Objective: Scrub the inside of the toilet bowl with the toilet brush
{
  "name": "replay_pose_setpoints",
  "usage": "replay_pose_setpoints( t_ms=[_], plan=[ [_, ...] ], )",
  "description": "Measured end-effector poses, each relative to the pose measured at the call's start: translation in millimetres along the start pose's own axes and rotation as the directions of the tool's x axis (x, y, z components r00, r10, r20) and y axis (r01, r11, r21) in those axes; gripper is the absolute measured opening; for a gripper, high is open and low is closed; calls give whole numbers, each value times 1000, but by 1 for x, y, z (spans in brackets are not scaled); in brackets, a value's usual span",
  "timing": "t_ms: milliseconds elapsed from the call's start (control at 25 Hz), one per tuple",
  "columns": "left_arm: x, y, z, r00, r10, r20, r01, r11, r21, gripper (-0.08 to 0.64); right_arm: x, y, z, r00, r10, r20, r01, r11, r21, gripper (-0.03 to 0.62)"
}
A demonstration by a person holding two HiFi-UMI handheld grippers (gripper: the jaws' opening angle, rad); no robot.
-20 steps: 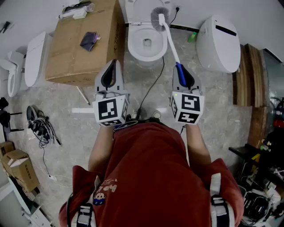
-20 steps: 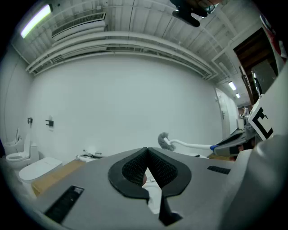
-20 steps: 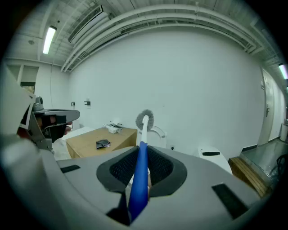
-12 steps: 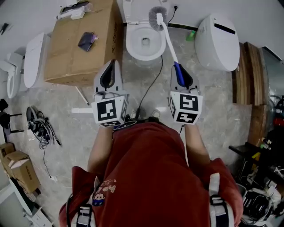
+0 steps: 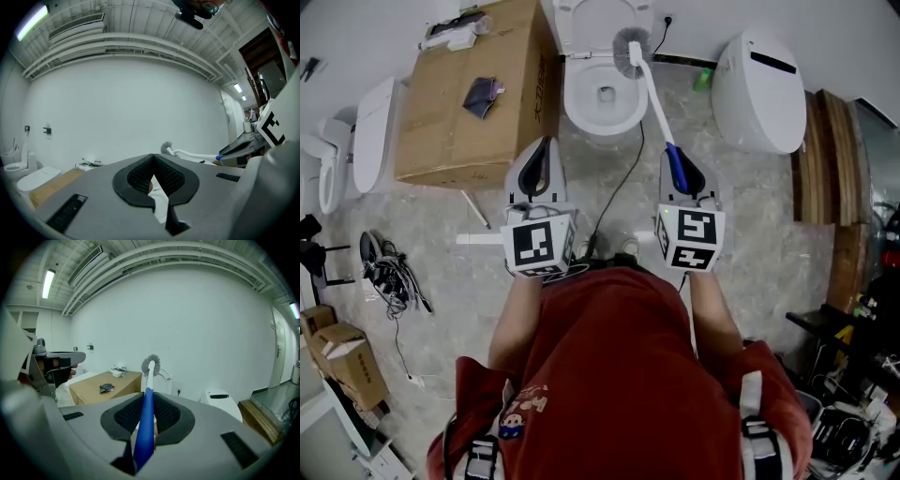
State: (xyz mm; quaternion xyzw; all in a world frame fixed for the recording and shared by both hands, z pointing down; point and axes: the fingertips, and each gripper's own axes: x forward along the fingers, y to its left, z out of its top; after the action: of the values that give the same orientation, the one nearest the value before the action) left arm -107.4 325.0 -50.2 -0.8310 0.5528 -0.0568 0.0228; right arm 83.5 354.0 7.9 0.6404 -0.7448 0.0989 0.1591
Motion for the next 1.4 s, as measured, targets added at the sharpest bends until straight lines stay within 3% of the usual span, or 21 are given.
replay_pose_setpoints(
  t_ms=[400, 720, 1080, 1400],
  plan=[
    [14, -52, -4, 1000, 8, -16, -7, 999, 32, 12, -5, -44, -14, 1000, 24, 15, -24, 1000, 8, 63],
    [22, -77, -8, 999, 47, -28, -46, 998, 37, 12, -2, -68, -39, 997, 74, -24, -74, 997, 1, 63],
    [41, -63, -5, 998, 61, -19, -61, 998, 18, 12, 19, -72, -28, 997, 76, -16, -76, 997, -7, 63],
    [88, -36, -14, 1000, 28, -9, -28, 1000, -5, 12, 59, -71, -19, 999, 39, -35, -40, 999, -14, 63]
  ],
)
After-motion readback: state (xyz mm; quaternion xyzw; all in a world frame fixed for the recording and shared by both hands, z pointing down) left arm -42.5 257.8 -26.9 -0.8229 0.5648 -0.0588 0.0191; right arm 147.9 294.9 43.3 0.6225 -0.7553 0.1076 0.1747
